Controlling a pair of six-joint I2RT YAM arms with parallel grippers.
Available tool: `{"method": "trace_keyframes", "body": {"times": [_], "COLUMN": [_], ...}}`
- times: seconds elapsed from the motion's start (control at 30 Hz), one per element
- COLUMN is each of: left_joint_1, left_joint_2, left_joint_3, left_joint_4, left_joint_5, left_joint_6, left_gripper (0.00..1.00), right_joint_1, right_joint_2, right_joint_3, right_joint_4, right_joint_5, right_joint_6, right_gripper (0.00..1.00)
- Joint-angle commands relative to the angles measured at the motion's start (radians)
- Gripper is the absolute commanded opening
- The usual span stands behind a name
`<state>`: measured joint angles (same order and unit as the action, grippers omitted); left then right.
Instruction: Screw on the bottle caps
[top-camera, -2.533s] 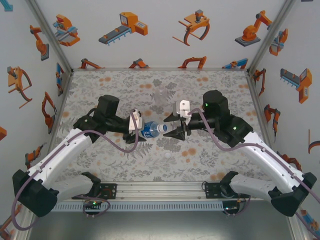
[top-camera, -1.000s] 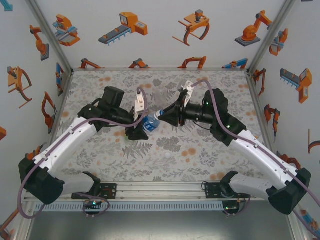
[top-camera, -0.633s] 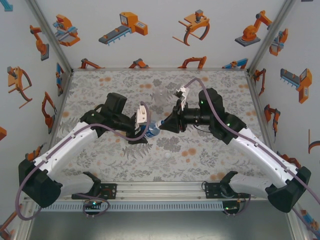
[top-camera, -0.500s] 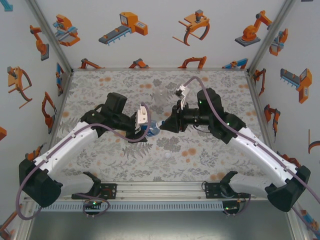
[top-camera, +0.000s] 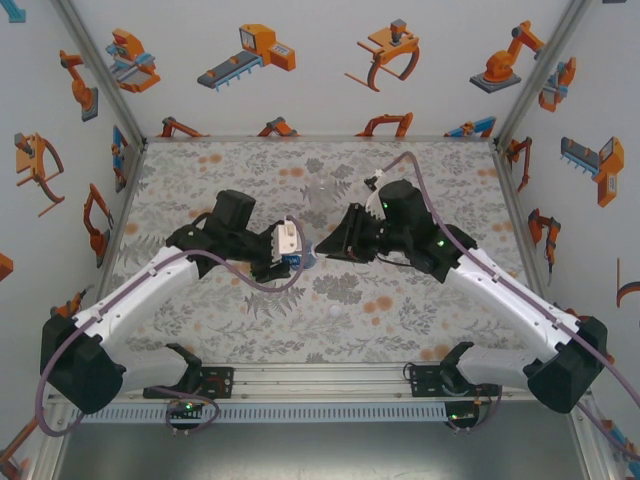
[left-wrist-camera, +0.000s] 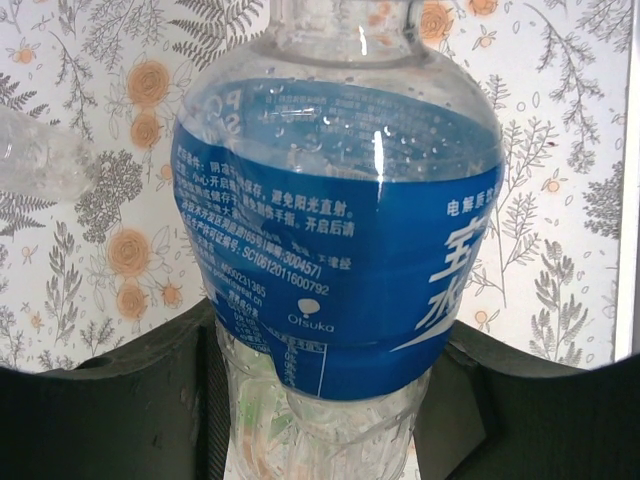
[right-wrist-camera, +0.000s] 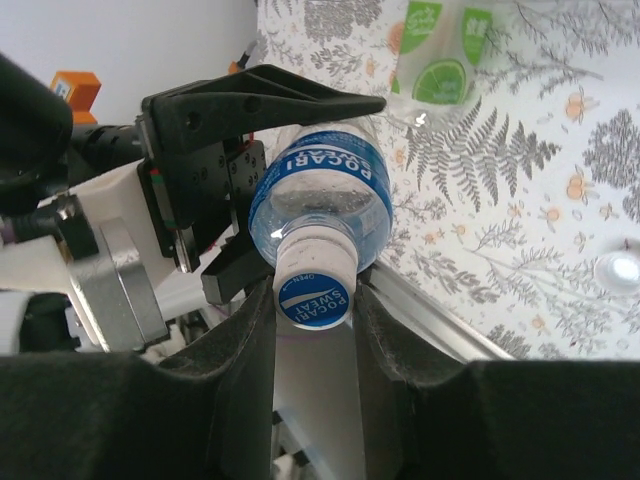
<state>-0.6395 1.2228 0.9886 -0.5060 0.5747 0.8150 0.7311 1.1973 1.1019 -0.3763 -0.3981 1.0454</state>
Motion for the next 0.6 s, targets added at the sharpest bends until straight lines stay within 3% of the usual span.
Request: {"method": "trace_keyframes", "body": {"times": [0.0,0.17,0.3,0.57], "left_joint_1": [-0.012,-0.014,-0.018,-0.017], "left_joint_2": [-0.040,-0.045,-0.042,-0.022], "left_joint_3": [-0.001,-0.025,-0.026,-0.006], "left_joint_4": [0.118,0.118,0.118,0.103], "left_joint_5": [0.088,0.110,0.121,0.144], "left_joint_6": [0.042,0.044,0.039,0.042], "left_gripper": [0.00,0.00,0.00,0.00], "right_joint_1": [0.019,0.017,0.017,0.016], "right_joint_2": [0.021,0.011,0.022,0.016], "right_joint_3": [0.027,0.089,0.166,0.332], "right_joint_4": [-0.106,-0.162,-0.201,-0.368], "right_joint_5": [0.026,0.073,0.067,0.161], "right_joint_6": [0.082,0.012,-0.086,-0.383], "right_gripper": [0.19,0.49,0.66,0.75]}}
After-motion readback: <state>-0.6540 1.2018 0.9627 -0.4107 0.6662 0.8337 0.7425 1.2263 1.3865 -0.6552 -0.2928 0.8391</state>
